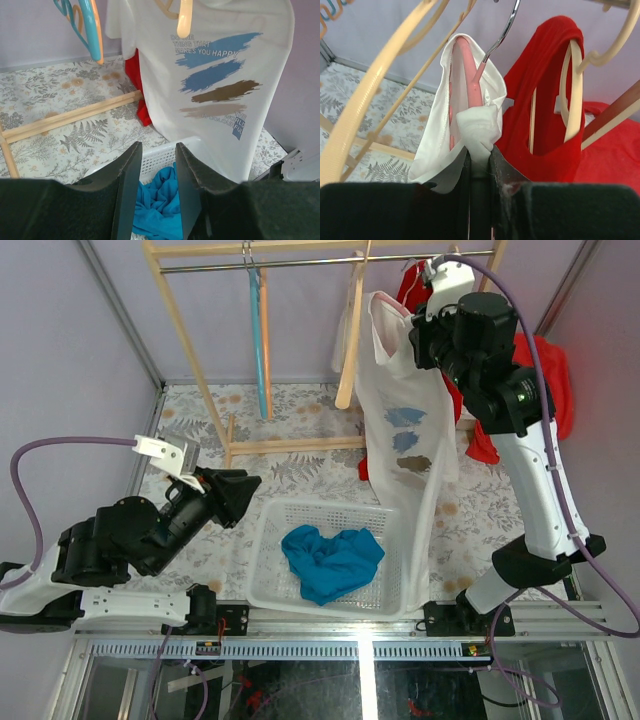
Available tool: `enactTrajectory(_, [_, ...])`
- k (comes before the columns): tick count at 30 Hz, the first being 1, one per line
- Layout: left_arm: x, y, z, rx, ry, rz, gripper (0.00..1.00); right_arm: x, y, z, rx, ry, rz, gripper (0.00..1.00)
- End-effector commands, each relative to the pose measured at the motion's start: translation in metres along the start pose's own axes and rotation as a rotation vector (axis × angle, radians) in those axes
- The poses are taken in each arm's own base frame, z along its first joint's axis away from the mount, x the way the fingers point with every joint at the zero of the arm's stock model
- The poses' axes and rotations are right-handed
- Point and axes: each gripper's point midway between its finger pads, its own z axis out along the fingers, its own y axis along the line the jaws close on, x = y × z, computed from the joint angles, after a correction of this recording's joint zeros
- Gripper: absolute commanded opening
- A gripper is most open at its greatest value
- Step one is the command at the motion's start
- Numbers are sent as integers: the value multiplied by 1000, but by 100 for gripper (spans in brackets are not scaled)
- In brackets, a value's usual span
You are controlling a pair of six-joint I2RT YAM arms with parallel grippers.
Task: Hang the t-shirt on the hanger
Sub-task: Place the hanger at the clothesline.
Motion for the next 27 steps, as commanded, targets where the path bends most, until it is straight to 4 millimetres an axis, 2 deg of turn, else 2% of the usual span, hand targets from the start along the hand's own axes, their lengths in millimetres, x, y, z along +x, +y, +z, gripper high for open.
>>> enactTrajectory(1, [1,2,-1,-3,-15,-40,32,-65,-6,-11,-53,-214,104,0])
enactTrajectory(9, [-2,6,-4,-7,-19,-32,32,-74,-12,7,-57,-257,142,0])
enactTrajectory(10, [-2,7,-5,-6,-20,-33,32,-78,-14,4,-56,-266,142,0])
enactTrajectory(14, [-1,8,-6,-5,-20,-38,32,-71,-11,9,-63,-274,145,0])
enactTrajectory(16, [0,9,-6,-8,-17,-38,32,-71,-13,-2,-62,-303,152,0])
enactTrajectory(19, [1,9,-6,-8,-15,-37,32,-83,-16,-20,-69,-357,156,0])
enactTrajectory(23, [0,8,-6,-6,-13,-41,32,-94,-21,-32,-57,-400,158,0])
enactTrajectory(27, [1,7,-5,-6,-10,-38,32,-97,-22,-35,-51,-422,155,0])
